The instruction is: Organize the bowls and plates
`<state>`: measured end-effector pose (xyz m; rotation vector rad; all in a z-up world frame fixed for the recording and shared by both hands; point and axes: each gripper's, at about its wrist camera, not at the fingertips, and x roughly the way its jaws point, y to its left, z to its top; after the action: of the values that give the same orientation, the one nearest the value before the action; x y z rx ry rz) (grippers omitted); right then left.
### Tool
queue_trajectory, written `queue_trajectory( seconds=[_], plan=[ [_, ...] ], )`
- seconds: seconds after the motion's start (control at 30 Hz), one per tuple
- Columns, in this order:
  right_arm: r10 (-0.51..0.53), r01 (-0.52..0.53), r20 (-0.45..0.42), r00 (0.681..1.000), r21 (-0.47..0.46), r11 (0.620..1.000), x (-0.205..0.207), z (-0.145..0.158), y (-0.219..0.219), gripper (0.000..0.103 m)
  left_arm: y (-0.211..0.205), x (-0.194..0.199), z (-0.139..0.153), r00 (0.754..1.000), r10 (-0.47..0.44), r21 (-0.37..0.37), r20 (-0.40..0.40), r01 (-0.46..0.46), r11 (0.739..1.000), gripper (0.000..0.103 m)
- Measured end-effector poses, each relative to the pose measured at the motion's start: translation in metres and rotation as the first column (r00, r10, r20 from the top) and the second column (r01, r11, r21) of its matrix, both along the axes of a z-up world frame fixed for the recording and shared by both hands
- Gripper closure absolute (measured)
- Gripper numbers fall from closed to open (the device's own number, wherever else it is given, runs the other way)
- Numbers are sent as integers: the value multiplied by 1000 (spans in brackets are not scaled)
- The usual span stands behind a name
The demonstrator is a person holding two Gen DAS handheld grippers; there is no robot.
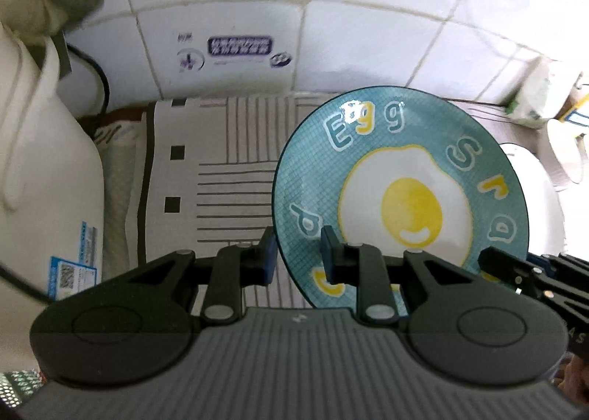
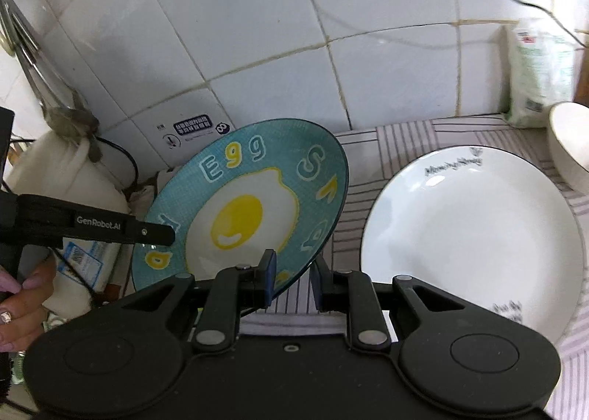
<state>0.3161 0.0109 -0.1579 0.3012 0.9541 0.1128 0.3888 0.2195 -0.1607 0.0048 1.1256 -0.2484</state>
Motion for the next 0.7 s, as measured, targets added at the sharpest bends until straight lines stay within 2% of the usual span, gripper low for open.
queue_trajectory(
  seconds=[0.27, 0.4, 0.7],
  plan=[
    [-11, 10, 43, 999, 24, 1000, -33, 40, -16, 79, -20, -23, 41, 998, -63, -8, 18, 63, 998, 80],
    [-51, 49, 53, 997, 33, 998, -53, 51, -27, 79, -38, -33, 54, 993, -116, 0, 24, 116, 993, 80],
    [-160, 156, 67, 985, 59, 986, -90, 66, -63, 79, -91, -49, 60, 972, -232, 12, 33, 232, 973, 80]
  ],
)
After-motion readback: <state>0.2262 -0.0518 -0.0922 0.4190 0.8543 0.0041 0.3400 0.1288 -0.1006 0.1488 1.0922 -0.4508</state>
